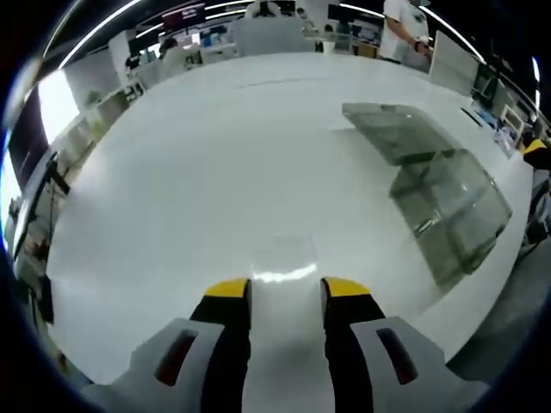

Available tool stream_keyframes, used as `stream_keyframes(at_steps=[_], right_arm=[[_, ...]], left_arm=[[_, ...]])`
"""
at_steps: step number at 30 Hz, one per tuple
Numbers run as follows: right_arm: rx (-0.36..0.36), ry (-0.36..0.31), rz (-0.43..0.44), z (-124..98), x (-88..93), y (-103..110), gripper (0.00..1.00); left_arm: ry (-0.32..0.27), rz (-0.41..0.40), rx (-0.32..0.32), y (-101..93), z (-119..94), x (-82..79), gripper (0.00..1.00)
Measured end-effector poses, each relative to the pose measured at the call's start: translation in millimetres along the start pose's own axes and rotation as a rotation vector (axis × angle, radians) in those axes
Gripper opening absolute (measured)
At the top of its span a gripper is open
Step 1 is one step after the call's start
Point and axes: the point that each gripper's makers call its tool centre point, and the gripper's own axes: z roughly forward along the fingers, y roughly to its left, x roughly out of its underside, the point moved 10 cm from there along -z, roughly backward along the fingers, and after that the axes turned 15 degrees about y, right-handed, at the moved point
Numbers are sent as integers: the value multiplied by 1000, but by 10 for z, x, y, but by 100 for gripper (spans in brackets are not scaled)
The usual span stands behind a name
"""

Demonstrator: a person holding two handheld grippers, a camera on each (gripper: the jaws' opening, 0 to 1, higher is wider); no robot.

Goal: Insert the divider into the dual guide fixture by aligning both edges with the guide slots and pushing it downward to the bottom, including one-sided entry, uneven engagement, binding, and posture correction.

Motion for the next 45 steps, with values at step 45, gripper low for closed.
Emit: stream_keyframes(at_steps=[45], right_arm=[[-67, -1, -101, -5, -187, 156, 31]], left_arm=[[-185, 31, 135, -277, -462, 22, 30]])
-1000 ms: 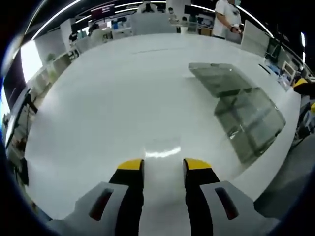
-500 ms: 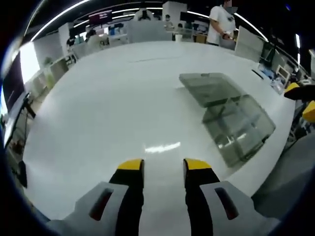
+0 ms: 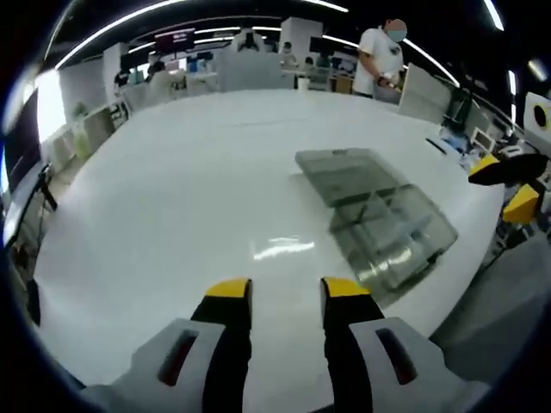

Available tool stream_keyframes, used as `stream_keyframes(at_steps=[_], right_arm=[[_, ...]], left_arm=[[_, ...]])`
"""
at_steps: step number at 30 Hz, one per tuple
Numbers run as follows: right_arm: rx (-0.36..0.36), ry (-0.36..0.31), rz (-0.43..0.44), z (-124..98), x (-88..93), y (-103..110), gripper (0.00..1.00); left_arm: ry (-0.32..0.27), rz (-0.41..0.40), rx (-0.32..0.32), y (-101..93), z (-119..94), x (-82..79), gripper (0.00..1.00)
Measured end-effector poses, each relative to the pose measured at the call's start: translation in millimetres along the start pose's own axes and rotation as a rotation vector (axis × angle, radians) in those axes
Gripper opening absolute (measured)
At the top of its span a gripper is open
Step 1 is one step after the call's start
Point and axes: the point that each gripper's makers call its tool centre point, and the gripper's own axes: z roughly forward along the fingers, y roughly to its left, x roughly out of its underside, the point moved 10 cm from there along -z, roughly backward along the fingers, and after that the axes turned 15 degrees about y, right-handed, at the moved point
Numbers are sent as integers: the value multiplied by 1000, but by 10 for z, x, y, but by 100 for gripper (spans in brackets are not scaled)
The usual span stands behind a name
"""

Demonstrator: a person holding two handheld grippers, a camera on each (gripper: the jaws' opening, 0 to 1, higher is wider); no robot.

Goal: Insert the divider into the dual guide fixture by aligning both edges with the guide slots and pushing it downward to the bottom, including one-sided entry, uneven engagement, binding, and posture correction.

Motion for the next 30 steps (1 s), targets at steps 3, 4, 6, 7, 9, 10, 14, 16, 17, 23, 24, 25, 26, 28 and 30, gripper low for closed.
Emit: stream_keyframes(at_steps=[3, 4, 6, 7, 9, 10, 14, 16, 17, 23, 24, 25, 26, 28, 30], right_arm=[[-23, -27, 24, 11, -21, 13, 31], [-24, -29, 24, 14, -23, 13, 31], [-20, -27, 20, 24, -30, 26, 31], [-21, -29, 17, 27, -33, 33, 31], [-28, -28, 17, 31, -38, 49, 31], [-27, -27, 14, 30, -40, 56, 31], [-28, -38, 19, 16, -52, 68, 31], [-26, -43, 23, 10, -54, 65, 31], [-26, -44, 23, 9, -54, 64, 31], [-31, -55, 45, -15, -37, 61, 30], [-27, -56, 45, -15, -30, 59, 30], [-19, -65, 49, -18, -22, 55, 29], [-24, -75, 60, -18, -18, 53, 29], [-46, -80, 85, -15, -12, 56, 29], [-60, -79, 85, 0, -14, 63, 29]], left_arm=[[-27, 17, 14, -29, -64, -18, 30], [-31, 17, 13, -33, -85, -24, 30], [-41, 29, 10, -37, -123, -37, 30], [-55, 27, 12, -39, -150, -47, 30], [-67, 23, 16, -40, -182, -57, 30], [-73, 27, 16, -48, -201, -65, 30], [-96, 66, 19, -97, -244, -94, 30], [-101, 88, 27, -140, -238, -90, 30], [-98, 96, 30, -156, -236, -88, 30], [-117, 158, 52, -281, -226, -99, 30], [-120, 167, 52, -300, -225, -102, 30], [-121, 176, 54, -318, -225, -105, 30], [-122, 188, 59, -338, -229, -110, 30], [-133, 205, 70, -381, -246, -120, 30], [-139, 217, 81, -410, -261, -127, 30]])
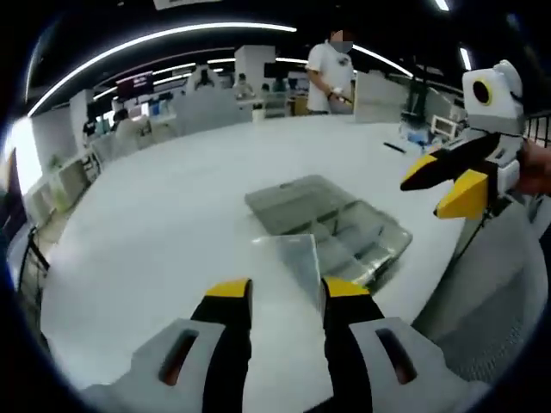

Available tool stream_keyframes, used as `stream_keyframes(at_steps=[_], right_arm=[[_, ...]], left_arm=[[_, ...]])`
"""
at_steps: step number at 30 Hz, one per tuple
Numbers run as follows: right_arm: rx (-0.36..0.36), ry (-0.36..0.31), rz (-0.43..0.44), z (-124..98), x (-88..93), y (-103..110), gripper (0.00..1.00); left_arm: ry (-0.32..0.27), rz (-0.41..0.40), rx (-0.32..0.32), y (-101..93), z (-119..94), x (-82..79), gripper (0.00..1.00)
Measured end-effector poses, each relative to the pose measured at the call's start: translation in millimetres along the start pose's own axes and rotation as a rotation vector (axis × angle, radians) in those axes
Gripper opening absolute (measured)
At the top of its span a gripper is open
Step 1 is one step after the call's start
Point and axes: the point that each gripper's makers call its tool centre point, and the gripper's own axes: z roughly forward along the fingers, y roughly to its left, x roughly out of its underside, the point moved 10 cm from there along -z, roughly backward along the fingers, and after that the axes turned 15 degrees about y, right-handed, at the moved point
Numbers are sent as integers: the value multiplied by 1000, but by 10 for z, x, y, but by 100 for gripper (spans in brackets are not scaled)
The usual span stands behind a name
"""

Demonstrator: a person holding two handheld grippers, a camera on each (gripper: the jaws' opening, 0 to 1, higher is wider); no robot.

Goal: Insert the divider into the dual guide fixture by aligning both edges with the guide slots and pushing it downward to the bottom, including one-sided entry, uneven engagement, binding, and posture correction.

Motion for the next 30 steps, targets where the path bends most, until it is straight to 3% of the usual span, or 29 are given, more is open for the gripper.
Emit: stream_keyframes(at_steps=[10, 30], right_arm=[[-30, -4, 4, 38, -74, 4, 28], [-83, 4, 85, 61, -21, -54, 25]], left_arm=[[-55, 139, 34, -166, -83, -100, 30], [-94, 281, 99, -434, -114, -194, 30]])
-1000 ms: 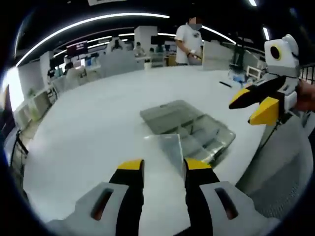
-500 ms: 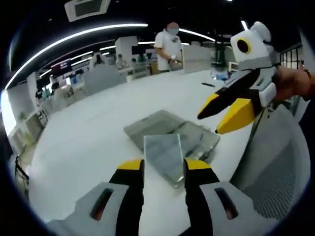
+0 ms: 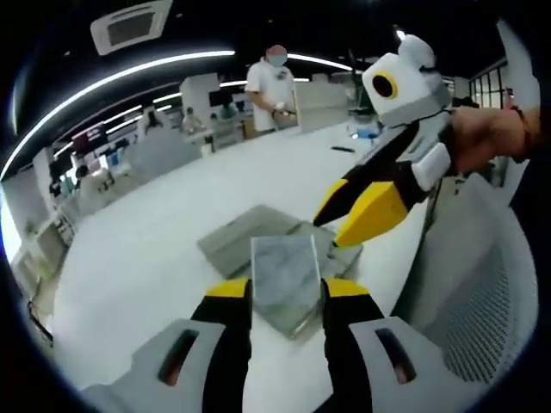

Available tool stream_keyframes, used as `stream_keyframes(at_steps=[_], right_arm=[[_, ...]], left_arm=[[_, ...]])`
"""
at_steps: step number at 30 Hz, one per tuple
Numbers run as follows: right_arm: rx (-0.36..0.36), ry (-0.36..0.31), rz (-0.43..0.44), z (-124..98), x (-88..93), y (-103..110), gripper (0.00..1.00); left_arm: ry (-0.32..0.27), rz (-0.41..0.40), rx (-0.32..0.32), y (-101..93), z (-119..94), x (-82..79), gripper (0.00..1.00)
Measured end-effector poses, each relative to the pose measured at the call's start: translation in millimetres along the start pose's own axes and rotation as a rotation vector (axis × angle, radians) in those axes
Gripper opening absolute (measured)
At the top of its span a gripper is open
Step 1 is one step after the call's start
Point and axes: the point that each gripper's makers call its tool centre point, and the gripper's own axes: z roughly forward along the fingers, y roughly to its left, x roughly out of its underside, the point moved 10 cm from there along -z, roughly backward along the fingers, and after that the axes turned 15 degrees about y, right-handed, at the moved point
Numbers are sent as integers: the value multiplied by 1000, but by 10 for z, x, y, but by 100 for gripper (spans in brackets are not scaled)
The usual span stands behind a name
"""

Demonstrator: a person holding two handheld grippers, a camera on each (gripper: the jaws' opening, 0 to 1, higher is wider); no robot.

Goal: Insert the divider into the dual guide fixture by aligning both edges with the guide slots and pushing it downward to the bottom, including one-sided entry, uneven engagement, binding, and posture correction.

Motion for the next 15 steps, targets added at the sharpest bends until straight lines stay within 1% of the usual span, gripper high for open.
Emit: stream_keyframes(at_steps=[3, 5, 8, 15], right_arm=[[-1, 2, 3, 5, 4, -1, 24], [5, 12, 1, 15, 20, -14, 24], [4, 11, 15, 17, 36, -28, 24], [4, 15, 27, 6, 62, -50, 23]], left_arm=[[0, 32, 16, -36, 13, -12, 30], [-5, 35, 17, -51, 21, -22, 30], [-5, 59, 8, -83, 31, -49, 30], [-17, 91, 35, -147, 51, -85, 30]])
